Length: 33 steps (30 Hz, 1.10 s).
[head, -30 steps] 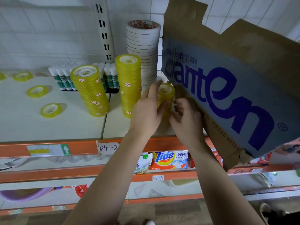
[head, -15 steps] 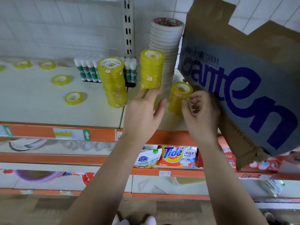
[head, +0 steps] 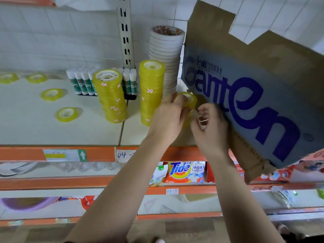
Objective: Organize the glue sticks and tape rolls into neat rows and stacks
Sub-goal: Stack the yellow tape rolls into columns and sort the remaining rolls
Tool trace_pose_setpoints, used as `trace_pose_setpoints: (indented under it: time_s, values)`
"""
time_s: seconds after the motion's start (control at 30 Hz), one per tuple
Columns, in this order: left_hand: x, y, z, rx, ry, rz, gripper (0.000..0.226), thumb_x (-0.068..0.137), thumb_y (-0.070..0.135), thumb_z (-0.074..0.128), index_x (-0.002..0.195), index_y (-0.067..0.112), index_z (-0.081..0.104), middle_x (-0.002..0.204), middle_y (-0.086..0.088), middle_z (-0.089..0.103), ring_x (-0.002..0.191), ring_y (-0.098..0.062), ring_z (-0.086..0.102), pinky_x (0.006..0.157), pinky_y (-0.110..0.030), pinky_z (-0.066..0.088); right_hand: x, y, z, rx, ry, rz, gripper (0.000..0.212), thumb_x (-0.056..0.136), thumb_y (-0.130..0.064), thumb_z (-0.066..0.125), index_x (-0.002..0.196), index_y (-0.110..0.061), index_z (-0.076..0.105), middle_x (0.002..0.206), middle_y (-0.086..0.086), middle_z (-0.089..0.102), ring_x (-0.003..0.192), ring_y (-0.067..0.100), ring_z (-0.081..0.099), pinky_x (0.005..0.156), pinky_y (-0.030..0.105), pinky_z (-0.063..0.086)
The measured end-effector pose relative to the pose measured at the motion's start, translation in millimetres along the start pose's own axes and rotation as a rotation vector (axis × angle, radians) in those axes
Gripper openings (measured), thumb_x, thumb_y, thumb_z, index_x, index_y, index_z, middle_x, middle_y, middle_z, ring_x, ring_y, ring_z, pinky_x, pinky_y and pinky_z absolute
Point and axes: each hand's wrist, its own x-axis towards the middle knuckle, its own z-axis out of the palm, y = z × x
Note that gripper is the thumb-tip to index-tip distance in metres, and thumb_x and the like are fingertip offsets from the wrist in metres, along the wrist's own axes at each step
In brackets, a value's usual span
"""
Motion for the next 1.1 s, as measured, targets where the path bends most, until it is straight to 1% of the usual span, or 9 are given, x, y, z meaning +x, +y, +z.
trace_pose_setpoints:
  time_s: [0.13,0.27,0.4,0.53,0.73,0.83,0.93,1.03,1.1]
  values:
    - [3,1,2,-0.004,0.05,0.03,0.023,0.094,0.015,0.06,0.113,0.004,0.063,0.122,-0.018,0.058,0.097,-0.038,0.063,0.072,-0.038,0.051,-4,9,4,-0.042,-0.062,0.004,0.025,0.086,-0.015,0.067,0.107,-0.015,0.054,0.103,0.001,0.058,0.095,0.016,0.057,0.081,0.045,0.054]
    - [4,1,5,-0.008,0.04,0.004,0.025,0.094,0.019,0.059,0.114,0.004,0.062,0.121,-0.017,0.059,0.094,-0.037,0.063,0.071,-0.033,0.047,-7,15,4,-0.061,-0.092,0.025,0.023,0.086,-0.014,0.068,0.106,-0.013,0.056,0.103,-0.001,0.06,0.096,0.012,0.056,0.084,0.041,0.054]
    - [3,0,4,-0.021,0.041,0.001,0.027,0.094,0.026,0.058,0.112,0.006,0.064,0.116,-0.016,0.06,0.094,-0.036,0.063,0.074,-0.038,0.053,-8,17,5,-0.066,-0.083,0.009,0.021,0.086,-0.015,0.068,0.104,-0.014,0.056,0.101,0.0,0.061,0.095,0.013,0.057,0.082,0.038,0.055]
    - [5,-2,4,-0.026,0.03,-0.027,0.024,0.093,0.023,0.063,0.112,0.008,0.065,0.114,-0.016,0.06,0.096,-0.036,0.062,0.076,-0.037,0.05,-8,18,6,-0.075,-0.073,0.006,0.021,0.087,-0.016,0.068,0.104,-0.014,0.056,0.101,-0.001,0.061,0.094,0.012,0.058,0.081,0.037,0.056]
    - [4,0,7,-0.019,0.03,-0.035,0.027,0.095,0.02,0.06,0.118,0.006,0.06,0.117,-0.017,0.059,0.092,-0.035,0.062,0.069,-0.029,0.043,-9,18,7,-0.077,-0.076,0.006,0.02,0.087,-0.016,0.068,0.104,-0.014,0.057,0.1,0.0,0.062,0.093,0.016,0.06,0.079,0.037,0.057]
    - [3,0,9,0.016,0.029,-0.021,0.028,0.095,0.02,0.059,0.119,0.005,0.058,0.116,-0.019,0.059,0.09,-0.036,0.063,0.067,-0.034,0.049,-9,18,7,-0.079,-0.083,0.015,0.02,0.087,-0.017,0.068,0.104,-0.015,0.058,0.1,-0.001,0.063,0.094,0.017,0.06,0.08,0.038,0.057]
    - [1,1,8,0.018,0.032,-0.001,0.032,0.096,0.018,0.058,0.124,0.006,0.054,0.116,-0.019,0.06,0.089,-0.036,0.064,0.064,-0.04,0.055,-9,16,6,-0.085,-0.072,-0.01,0.017,0.087,-0.015,0.068,0.101,-0.013,0.059,0.095,-0.008,0.056,0.091,0.015,0.059,0.077,0.034,0.056]
    - [1,1,7,0.005,0.035,0.014,0.041,0.096,0.016,0.059,0.135,0.008,0.048,0.123,-0.018,0.06,0.091,-0.036,0.065,0.067,-0.038,0.054,-9,15,5,-0.107,-0.078,-0.025,0.011,0.087,-0.014,0.068,0.095,-0.012,0.061,0.091,-0.01,0.053,0.086,0.01,0.055,0.074,0.028,0.052]
    - [1,0,7,-0.002,0.033,0.004,0.05,0.096,0.018,0.059,0.142,0.009,0.042,0.131,-0.017,0.058,0.096,-0.036,0.066,0.07,-0.037,0.053,-9,15,4,-0.122,-0.084,-0.044,0.007,0.087,-0.015,0.067,0.091,-0.011,0.062,0.088,-0.007,0.057,0.084,0.01,0.055,0.072,0.029,0.053]
